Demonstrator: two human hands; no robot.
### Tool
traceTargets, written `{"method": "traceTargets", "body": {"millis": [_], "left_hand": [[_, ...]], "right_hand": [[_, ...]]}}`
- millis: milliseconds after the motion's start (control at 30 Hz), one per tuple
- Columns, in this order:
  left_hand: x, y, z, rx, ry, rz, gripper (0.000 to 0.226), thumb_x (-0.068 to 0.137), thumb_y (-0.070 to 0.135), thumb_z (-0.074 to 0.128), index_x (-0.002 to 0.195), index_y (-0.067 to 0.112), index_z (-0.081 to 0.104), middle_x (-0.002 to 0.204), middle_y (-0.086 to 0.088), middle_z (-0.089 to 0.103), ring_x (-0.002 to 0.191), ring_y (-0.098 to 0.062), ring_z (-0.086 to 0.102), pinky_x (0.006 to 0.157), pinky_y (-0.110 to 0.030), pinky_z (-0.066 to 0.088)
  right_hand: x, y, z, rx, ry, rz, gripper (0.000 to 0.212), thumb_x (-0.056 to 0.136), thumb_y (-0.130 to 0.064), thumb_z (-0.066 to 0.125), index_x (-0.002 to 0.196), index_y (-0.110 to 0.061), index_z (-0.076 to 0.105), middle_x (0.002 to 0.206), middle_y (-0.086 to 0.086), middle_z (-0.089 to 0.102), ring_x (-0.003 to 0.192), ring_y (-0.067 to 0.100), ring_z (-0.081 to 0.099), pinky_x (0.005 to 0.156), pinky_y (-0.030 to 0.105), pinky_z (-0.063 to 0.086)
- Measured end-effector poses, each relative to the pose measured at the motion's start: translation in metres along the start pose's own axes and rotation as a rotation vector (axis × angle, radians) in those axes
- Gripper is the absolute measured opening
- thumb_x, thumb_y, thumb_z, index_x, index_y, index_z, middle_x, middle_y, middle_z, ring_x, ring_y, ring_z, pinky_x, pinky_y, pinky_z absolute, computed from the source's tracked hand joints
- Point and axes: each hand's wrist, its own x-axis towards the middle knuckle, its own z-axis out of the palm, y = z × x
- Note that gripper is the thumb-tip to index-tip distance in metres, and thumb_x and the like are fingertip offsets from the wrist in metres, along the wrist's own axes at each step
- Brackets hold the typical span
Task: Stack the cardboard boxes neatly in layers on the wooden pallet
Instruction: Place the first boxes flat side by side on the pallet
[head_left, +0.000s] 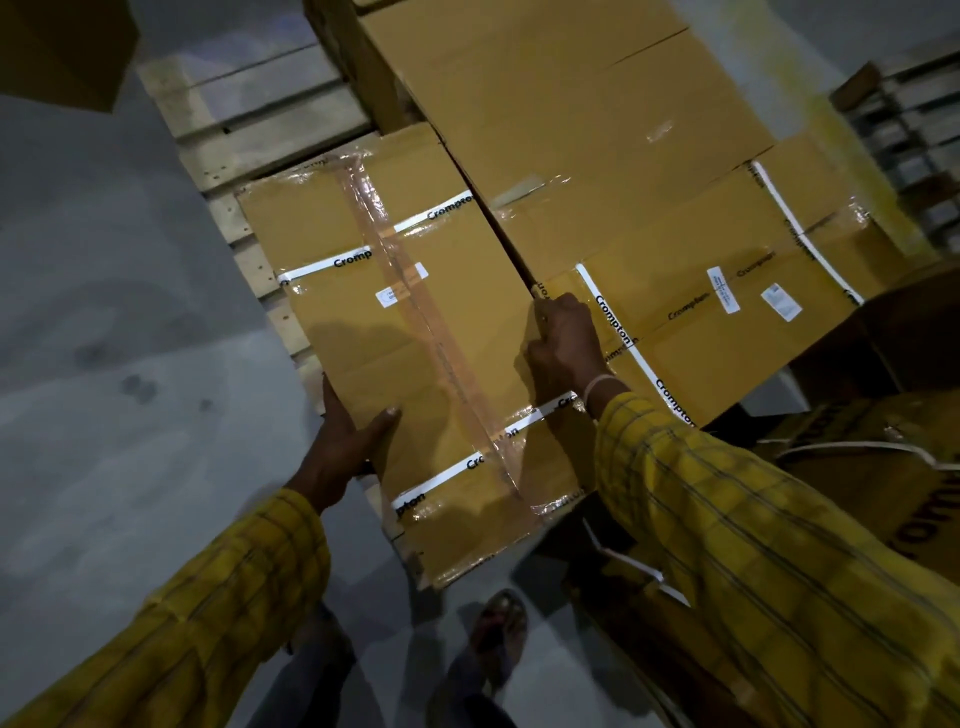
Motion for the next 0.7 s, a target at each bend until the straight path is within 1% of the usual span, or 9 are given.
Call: {"method": "traceTargets", "body": {"millis": [67,167,233,333,400,467,533,600,700], "left_hand": [[-0.003,-0.002,0.007,-0.025,0.001,0.009,0.09,0.095,0.031,0.073,0.155,0.053,0.01,0.138,0.013,0.048,0.114,-0.011,0.056,0.06,-0.036,0.062],[-0.005,-0.003,0.011,-0.053,0.008,0.019,0.089,0.095,0.028,0.072,0.155,0.051,0.01,0.134,0.016,0.049,0.112,-0.01,0.057,0.057,-0.031,0.061],[-0.005,-0.003,0.013,-0.059,0.004,0.025,0.089,0.096,0.027,0.072,0.155,0.052,0.01,0.133,0.017,0.05,0.112,-0.011,0.057,0.057,-0.031,0.061],[-0.005,-0.003,0.014,-0.06,0.001,0.037,0.088,0.096,0.025,0.071,0.154,0.053,0.01,0.134,0.015,0.05,0.113,-0.013,0.058,0.058,-0.031,0.061],[-0.004,-0.004,0.015,-0.062,0.006,0.041,0.089,0.096,0.024,0.071,0.154,0.053,0.01,0.133,0.014,0.05,0.113,-0.013,0.058,0.058,-0.031,0.061],[-0.003,-0.005,0.016,-0.053,0.007,0.035,0.091,0.096,0.025,0.071,0.155,0.053,0.008,0.133,0.014,0.049,0.112,-0.012,0.057,0.057,-0.029,0.061],[0.0,-0.006,0.016,-0.047,0.004,0.038,0.092,0.096,0.025,0.071,0.155,0.053,0.007,0.135,0.012,0.048,0.113,-0.012,0.056,0.057,-0.028,0.06],[0.001,-0.008,0.016,-0.036,-0.004,0.039,0.093,0.096,0.024,0.071,0.156,0.052,0.005,0.137,0.01,0.046,0.114,-0.011,0.055,0.057,-0.028,0.06],[0.003,-0.01,0.016,-0.026,-0.004,0.025,0.097,0.096,0.025,0.072,0.156,0.052,0.001,0.14,0.006,0.043,0.113,-0.01,0.054,0.057,-0.028,0.06]], "right_hand": [[-0.003,0.006,0.001,0.059,0.026,-0.003,0.062,0.079,-0.008,0.075,0.139,-0.002,0.059,0.128,0.024,0.052,0.118,0.042,0.052,0.097,0.042,0.047],[-0.012,0.014,-0.001,0.211,0.115,-0.018,0.061,0.077,0.002,0.068,0.137,-0.005,0.058,0.128,0.017,0.046,0.107,0.033,0.057,0.091,0.037,0.053],[-0.021,0.019,0.0,0.198,0.166,-0.032,0.058,0.078,-0.001,0.068,0.134,-0.005,0.058,0.127,0.015,0.046,0.108,0.031,0.056,0.092,0.043,0.054],[-0.034,0.032,0.011,-0.092,0.231,0.017,0.057,0.08,-0.03,0.077,0.131,-0.012,0.059,0.132,0.015,0.051,0.12,0.036,0.046,0.096,0.05,0.047],[-0.039,0.042,0.024,-0.118,0.206,0.044,0.064,0.091,-0.044,0.068,0.144,-0.014,0.051,0.152,0.018,0.043,0.139,0.04,0.038,0.11,0.054,0.038],[-0.042,0.051,0.037,-0.078,0.139,0.046,0.068,0.102,-0.046,0.054,0.16,-0.016,0.033,0.169,0.017,0.021,0.155,0.038,0.018,0.121,0.058,0.019],[-0.04,0.054,0.043,-0.054,0.098,0.05,0.069,0.107,-0.045,0.046,0.165,-0.019,0.018,0.173,0.013,0.005,0.159,0.036,0.005,0.123,0.06,0.009],[-0.04,0.054,0.048,-0.078,0.087,0.047,0.068,0.109,-0.044,0.039,0.166,-0.02,0.01,0.173,0.011,-0.003,0.159,0.036,-0.002,0.125,0.061,0.005],[-0.039,0.056,0.053,-0.121,0.081,0.042,0.067,0.111,-0.044,0.031,0.166,-0.019,0.004,0.173,0.012,-0.008,0.159,0.038,-0.005,0.125,0.062,0.004]]}}
